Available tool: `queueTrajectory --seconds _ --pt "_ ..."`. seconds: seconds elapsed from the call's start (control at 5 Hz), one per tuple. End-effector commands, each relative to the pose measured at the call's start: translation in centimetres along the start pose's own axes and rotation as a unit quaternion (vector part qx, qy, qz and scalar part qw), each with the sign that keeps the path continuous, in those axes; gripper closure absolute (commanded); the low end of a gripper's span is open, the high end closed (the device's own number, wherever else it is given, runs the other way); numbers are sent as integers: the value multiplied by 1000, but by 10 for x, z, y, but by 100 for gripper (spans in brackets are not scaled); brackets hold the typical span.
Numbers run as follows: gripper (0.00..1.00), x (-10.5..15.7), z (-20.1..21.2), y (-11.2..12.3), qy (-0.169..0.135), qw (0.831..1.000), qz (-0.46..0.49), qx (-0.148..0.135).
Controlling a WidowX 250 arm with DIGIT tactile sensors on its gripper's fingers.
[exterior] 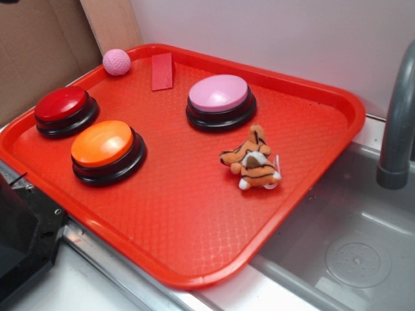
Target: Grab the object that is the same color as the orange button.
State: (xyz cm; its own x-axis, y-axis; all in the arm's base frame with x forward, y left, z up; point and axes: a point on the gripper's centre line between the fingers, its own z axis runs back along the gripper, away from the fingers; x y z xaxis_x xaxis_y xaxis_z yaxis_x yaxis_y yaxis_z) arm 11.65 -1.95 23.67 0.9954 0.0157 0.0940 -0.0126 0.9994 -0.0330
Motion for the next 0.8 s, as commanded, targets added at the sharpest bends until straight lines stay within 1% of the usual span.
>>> queueTrajectory --seconds 0.0,0.2,0.4,0.6 --pt "0 0 0 0 0 1000 0 0" --pt "0 8 -6 1 13 999 -44 -2" --pt "0 21 -16 -5 26 992 -121 -6" --pt "0 37 -30 -21 14 978 -209 8"
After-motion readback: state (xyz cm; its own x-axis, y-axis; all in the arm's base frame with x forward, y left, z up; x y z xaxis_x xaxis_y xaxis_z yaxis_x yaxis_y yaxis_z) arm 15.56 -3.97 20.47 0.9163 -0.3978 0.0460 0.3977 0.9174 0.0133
